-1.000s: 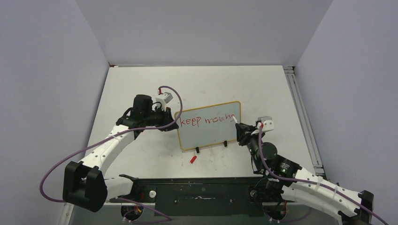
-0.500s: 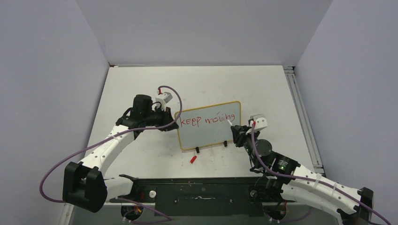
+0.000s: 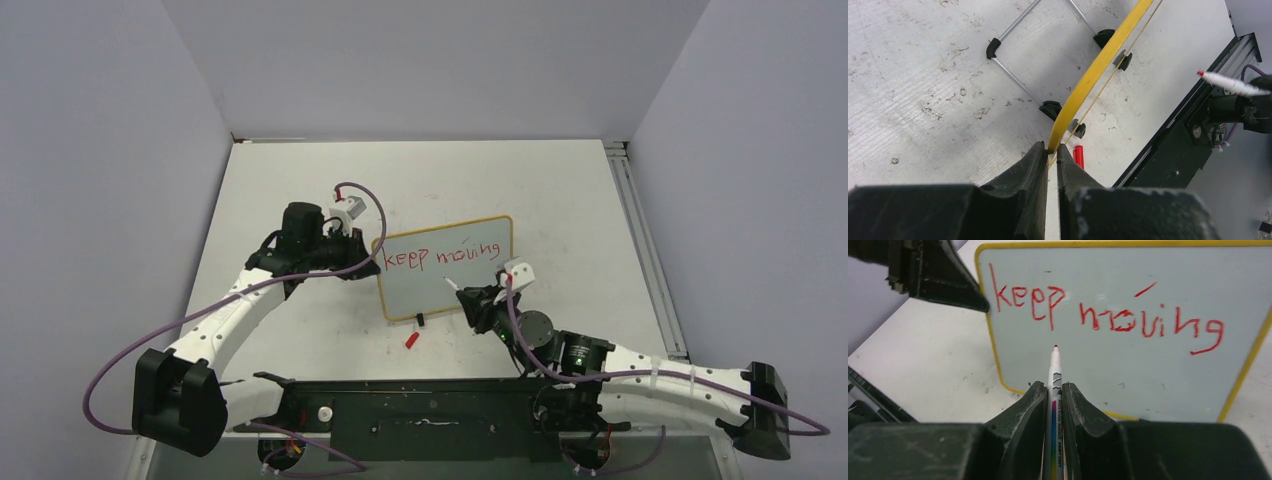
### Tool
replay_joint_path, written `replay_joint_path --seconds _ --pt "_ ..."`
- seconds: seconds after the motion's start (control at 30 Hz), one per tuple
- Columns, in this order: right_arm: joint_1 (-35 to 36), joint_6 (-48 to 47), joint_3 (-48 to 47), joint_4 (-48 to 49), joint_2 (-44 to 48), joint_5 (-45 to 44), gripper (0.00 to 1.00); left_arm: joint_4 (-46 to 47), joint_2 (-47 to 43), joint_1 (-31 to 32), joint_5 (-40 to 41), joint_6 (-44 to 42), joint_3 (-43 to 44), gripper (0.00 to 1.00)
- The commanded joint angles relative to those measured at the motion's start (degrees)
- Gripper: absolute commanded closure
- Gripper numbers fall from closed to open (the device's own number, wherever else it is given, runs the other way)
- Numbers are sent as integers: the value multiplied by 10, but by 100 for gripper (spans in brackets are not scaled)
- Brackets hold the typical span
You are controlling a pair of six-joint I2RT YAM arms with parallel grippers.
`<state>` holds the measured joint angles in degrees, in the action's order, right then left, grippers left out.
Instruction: Write a sentence on the whiteboard
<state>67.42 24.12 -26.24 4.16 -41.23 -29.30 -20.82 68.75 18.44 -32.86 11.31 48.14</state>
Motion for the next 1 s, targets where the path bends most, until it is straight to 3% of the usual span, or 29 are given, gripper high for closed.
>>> replay_joint_path --seconds 0.0,0.43,0.97 --pt "69 -1 4 98 -46 -63 95 20 -22 1 5 14 2 100" --pt "97 -31 -31 244 -247 -28 95 21 -18 3 9 17 2 100" --pt "86 -65 -74 316 -355 -4 95 21 -17 5 9 16 3 100"
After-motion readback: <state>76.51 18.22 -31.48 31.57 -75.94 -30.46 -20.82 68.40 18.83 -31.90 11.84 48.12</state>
